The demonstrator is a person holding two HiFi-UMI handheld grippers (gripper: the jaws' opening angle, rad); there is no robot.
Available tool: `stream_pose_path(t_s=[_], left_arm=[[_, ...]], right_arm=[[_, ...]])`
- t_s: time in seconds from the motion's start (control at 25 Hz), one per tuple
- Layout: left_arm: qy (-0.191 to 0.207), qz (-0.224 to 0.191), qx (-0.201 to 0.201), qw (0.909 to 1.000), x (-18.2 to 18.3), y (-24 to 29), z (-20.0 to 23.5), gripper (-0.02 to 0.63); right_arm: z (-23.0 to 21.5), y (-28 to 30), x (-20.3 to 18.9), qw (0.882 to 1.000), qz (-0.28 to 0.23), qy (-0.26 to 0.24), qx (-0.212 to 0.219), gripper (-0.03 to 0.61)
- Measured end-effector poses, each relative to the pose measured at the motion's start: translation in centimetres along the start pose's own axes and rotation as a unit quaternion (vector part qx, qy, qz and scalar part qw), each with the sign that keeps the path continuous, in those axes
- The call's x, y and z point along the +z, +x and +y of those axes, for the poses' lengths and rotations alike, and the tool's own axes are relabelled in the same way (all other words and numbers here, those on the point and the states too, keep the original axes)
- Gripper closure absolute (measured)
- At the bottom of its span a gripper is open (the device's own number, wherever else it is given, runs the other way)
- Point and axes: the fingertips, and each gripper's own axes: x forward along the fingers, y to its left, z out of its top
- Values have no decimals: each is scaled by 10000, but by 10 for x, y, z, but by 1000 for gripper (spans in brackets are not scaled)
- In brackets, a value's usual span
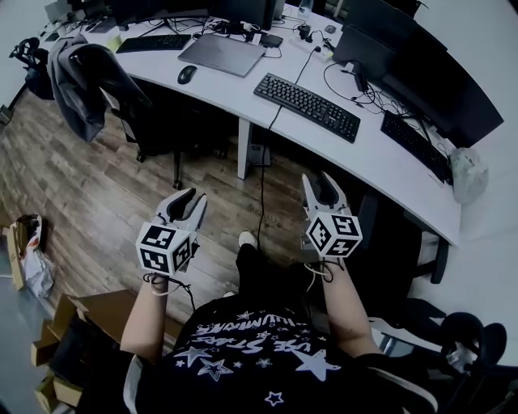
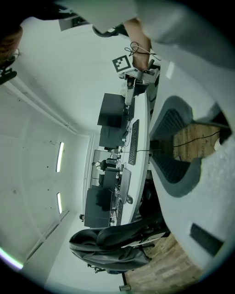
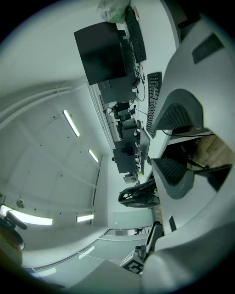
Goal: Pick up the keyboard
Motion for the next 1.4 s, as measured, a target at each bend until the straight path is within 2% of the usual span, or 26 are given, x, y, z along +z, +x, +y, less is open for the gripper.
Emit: stream_pose_path(t_s=[0.04,0.08,0.2,0.44,0.6,0.76,1.0,1.4], left_arm=[[19,14,-50,10000,4,10,4,429],[56,45,-93,9999,8,22,8,371],[221,163,-205,9994,21,60,18,331],[230,141,-395,9989,58,133,29,253],[431,213,-559,9973,75,176,27,224],[582,291,-680,9956,89,221,21,212],[645,348,-789,9942,98,273,7,212],[843,657,-963,9896,97,315,20,212]], right_arm=[[-6,11,3,10000,1,-2,0,374],[-12,22,6,10000,-3,-29,-14,340],[-35,56,13,9999,15,-102,-115,296],[-84,109,20,9995,156,4,-284,202],[-123,126,12,9980,420,143,-443,130],[-168,134,1,9954,617,321,-664,103],[-210,144,-9,9923,828,357,-845,100],[-227,166,-22,9884,1169,227,-943,100]])
